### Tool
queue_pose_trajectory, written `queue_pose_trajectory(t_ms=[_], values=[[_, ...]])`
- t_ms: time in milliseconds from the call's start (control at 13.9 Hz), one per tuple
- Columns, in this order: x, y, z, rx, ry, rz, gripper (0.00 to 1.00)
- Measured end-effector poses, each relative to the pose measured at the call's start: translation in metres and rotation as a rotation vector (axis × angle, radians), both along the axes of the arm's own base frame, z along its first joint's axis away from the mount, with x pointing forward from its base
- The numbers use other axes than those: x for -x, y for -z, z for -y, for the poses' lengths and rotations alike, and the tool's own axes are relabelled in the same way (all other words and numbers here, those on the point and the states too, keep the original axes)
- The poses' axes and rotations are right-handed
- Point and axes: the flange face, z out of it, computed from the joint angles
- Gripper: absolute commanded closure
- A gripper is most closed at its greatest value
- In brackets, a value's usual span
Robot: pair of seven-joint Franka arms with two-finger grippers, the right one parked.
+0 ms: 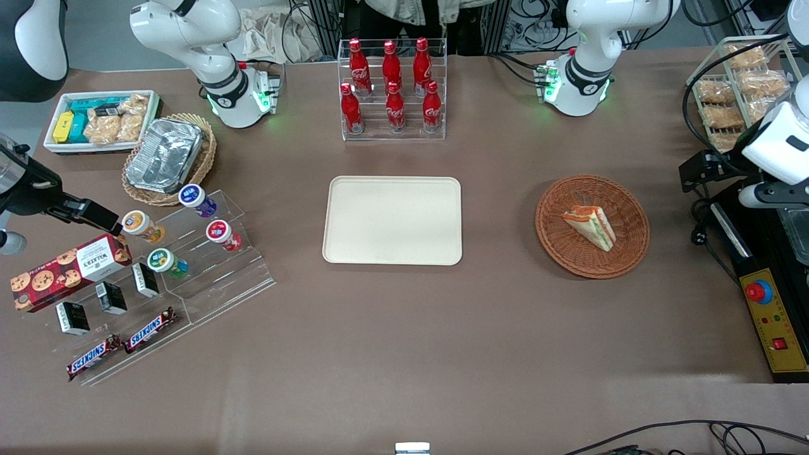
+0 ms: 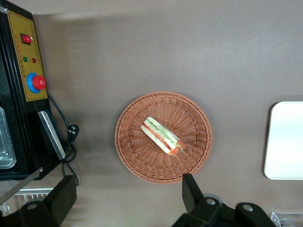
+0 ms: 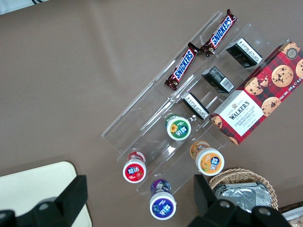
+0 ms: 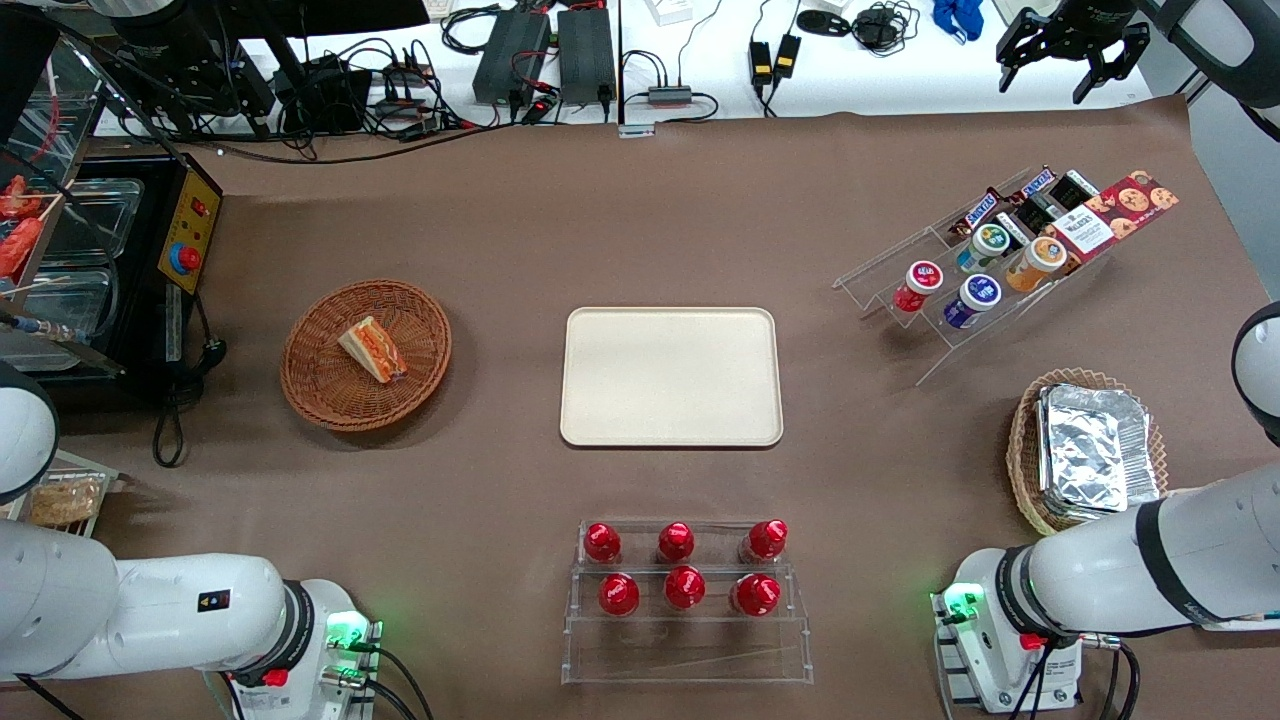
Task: Place sandwich from basket to tray
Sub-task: 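Move the left gripper over the sandwich in the wicker basket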
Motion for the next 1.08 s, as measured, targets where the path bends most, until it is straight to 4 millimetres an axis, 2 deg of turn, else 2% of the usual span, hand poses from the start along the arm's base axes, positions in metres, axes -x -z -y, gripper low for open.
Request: queue_pose_trajectory(t_ms=[432, 576, 863, 1079], values=[[0.0, -0.001, -0.004, -0.003, 0.016, -0.001, 0.01], [0.004, 0.002, -0.011, -0.003, 0.069, -0.025, 0.0], [0.034, 0.017, -0.048, 0.056, 0.097, -0.08, 0.0], [0.063, 0.035, -0.044, 0.058, 0.095, -0.123, 0.0]])
